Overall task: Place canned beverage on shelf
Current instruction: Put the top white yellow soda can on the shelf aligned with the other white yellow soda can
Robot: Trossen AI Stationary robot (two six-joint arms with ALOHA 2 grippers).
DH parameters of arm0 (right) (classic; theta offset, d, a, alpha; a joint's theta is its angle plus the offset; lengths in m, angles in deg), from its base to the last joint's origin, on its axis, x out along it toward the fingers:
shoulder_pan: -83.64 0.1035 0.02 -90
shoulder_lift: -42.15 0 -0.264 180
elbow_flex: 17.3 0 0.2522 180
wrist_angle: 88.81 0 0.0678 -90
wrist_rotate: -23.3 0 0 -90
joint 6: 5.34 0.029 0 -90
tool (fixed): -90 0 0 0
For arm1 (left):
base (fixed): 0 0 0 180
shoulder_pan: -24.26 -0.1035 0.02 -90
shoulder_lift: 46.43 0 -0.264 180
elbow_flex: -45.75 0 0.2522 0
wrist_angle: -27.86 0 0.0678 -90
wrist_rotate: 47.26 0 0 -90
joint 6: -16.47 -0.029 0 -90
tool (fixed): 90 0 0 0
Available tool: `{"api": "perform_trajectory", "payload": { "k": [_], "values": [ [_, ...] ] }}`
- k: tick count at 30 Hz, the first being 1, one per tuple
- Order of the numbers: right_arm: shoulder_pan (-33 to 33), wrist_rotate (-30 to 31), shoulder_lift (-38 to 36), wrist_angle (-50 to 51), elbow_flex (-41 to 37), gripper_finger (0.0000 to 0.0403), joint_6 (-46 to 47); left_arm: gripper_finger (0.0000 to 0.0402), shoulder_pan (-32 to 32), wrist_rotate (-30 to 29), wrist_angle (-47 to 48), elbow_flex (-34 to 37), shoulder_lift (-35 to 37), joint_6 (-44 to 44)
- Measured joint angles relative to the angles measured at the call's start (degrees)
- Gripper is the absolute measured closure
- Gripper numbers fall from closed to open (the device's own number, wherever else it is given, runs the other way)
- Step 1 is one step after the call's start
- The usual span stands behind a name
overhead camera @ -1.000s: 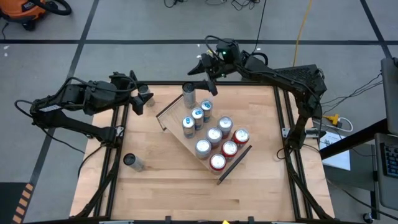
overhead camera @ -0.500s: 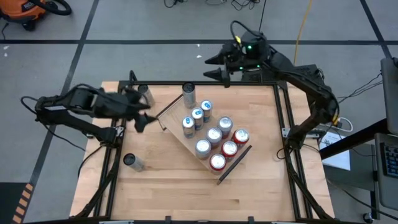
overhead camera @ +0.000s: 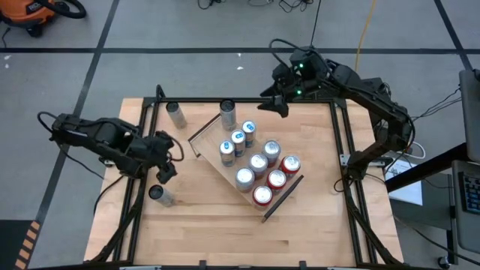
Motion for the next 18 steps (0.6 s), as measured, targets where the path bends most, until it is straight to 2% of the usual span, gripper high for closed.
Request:
{"api": "perform_trajectory", "payload": {
  "k": [3, 8, 12, 18],
  "values": [
    [0.8, 0.0, 0.0, 0.1, 0.0, 0.0101, -0.2, 0.0066, 1.9, -0.8, 4.0, 0.0, 0.3, 1.9],
    [1.6, -0.1, 0.0, 0.0, 0.0, 0.0101, 1.0, 0.0066, -0.8, -8.4, 5.0, 0.0, 2.6, 4.5],
    [1.8, -0.1, 0.0, 0.0, 0.0, 0.0101, 3.2, 0.0066, -8.3, -11.5, 5.6, 0.0, 4.1, 2.3],
    [2.3, 0.0, 0.0, 1.8, 0.0, 0.0101, 4.8, 0.0066, -26.0, -8.6, 5.0, 0.0, 4.5, -8.2]
  ]
}}
